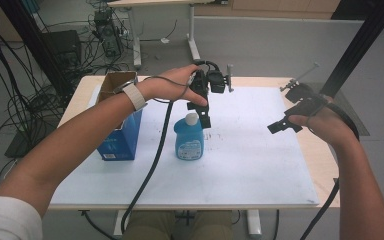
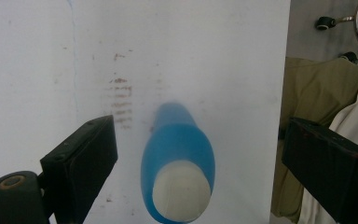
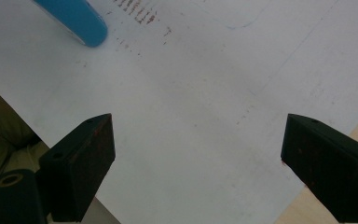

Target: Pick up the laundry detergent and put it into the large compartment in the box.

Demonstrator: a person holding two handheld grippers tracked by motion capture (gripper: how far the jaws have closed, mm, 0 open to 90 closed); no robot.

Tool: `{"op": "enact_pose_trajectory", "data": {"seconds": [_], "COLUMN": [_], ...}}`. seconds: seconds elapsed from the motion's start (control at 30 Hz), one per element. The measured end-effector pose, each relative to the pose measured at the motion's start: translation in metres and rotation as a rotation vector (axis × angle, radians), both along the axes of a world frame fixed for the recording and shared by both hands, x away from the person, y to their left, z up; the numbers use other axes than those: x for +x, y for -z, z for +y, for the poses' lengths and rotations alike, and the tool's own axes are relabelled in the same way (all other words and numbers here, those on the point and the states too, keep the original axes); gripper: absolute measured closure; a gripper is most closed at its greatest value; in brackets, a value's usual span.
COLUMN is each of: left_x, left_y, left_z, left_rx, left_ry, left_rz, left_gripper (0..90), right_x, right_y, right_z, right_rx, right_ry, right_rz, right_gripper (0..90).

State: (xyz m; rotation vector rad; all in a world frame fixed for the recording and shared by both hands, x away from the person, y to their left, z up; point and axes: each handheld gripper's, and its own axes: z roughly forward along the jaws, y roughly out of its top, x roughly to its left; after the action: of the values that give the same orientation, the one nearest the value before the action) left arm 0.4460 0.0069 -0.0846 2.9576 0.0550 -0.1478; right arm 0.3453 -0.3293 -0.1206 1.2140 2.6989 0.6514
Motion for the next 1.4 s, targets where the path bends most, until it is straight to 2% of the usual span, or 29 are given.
{"op": "enact_pose_trajectory", "data": {"seconds": [0.67,0.97,1.4], "left_x": [-0.008,-0.009,-0.011], "left_y": [-0.004,-0.004,-0.005], "left_z": [0.007,0.007,0.011], "left_rx": [-0.011,0.003,0.001], "left_ry": [-0.018,-0.019,-0.019], "left_rz": [-0.029,-0.032,-0.032], "left_gripper": [9.8,9.8,9.8], "right_x": [0.004,0.005,0.004], "right_y": [0.002,0.003,0.004], "right_z": [0.005,0.006,0.005], "right_rx": [-0.005,-0.007,-0.008], "right_ry": [-0.006,-0.009,-0.009], "right_rz": [0.006,0.01,0.011], "right_gripper": [9.7,9.7,9.7]}}
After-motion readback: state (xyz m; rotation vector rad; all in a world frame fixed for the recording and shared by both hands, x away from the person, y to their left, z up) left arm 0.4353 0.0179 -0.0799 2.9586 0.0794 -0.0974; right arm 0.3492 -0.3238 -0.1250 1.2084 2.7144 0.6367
